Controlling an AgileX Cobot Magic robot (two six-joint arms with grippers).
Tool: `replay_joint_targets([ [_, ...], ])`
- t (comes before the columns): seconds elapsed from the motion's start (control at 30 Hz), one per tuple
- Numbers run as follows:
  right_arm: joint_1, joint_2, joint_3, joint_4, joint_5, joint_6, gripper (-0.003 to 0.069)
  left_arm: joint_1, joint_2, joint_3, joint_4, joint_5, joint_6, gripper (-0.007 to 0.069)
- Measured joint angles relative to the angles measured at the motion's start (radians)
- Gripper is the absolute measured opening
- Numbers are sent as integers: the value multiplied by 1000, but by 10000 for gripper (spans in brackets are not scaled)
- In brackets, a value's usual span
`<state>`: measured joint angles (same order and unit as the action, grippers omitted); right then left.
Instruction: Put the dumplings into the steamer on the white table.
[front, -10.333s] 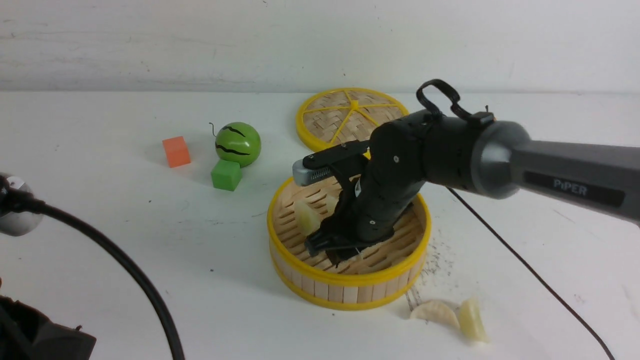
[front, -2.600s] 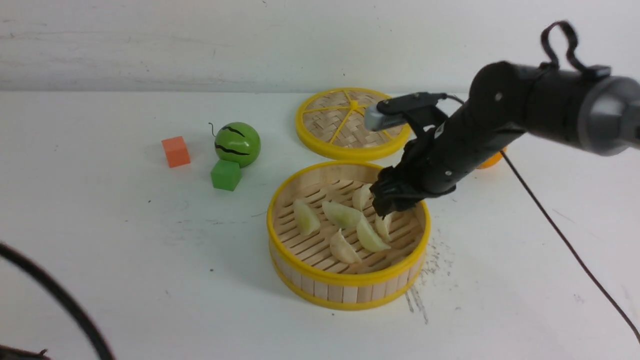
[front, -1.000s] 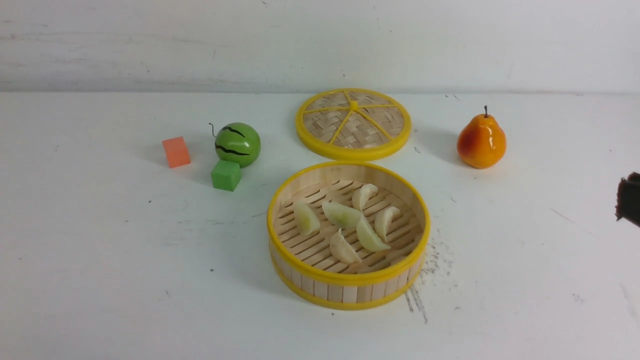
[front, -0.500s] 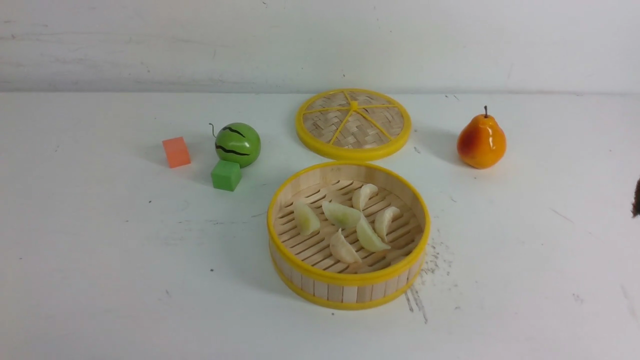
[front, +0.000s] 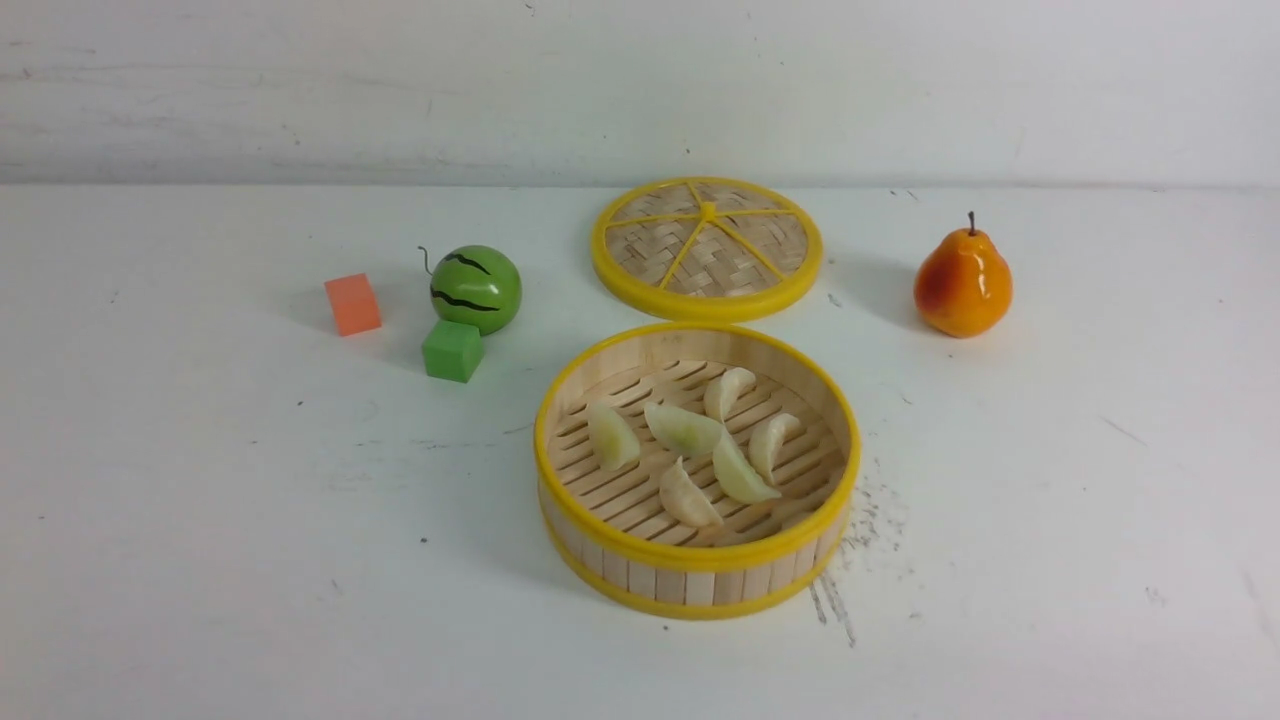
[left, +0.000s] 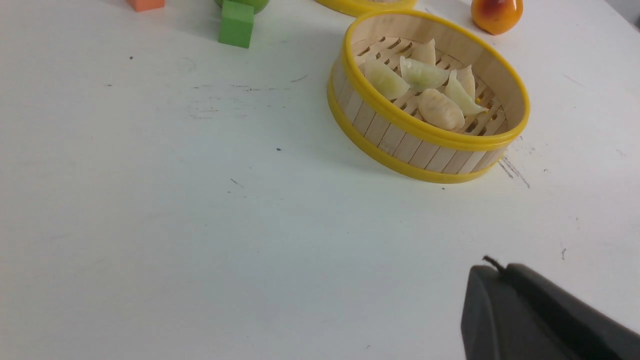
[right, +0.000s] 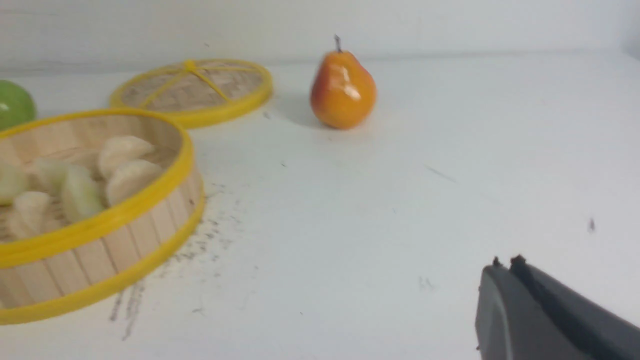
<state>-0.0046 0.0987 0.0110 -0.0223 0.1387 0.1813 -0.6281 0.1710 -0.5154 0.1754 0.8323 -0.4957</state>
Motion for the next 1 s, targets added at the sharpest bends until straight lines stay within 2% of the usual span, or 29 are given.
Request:
replay_joint_targets([
  [0.1,-31,-69,17,-72,63,86,-22,0,0,0,0,1,0,-9],
  [0.2,-37,-107,17,-116,125,106,-22,0,0,0,1,0,0,-9],
  [0.37,-37,-108,17,-118,190,112,-22,0,0,0,2,1,0,-5],
  [0.63,-37,-108,10,-74,227,30,-22,0,0,0,2,1,0,3],
  [0.73,-37,-108,8,-19,235,-12,-22,0,0,0,2,1,0,6],
  [1.0,-37,-108,8,4,237,-23,-20,0,0,0,2,1,0,6],
])
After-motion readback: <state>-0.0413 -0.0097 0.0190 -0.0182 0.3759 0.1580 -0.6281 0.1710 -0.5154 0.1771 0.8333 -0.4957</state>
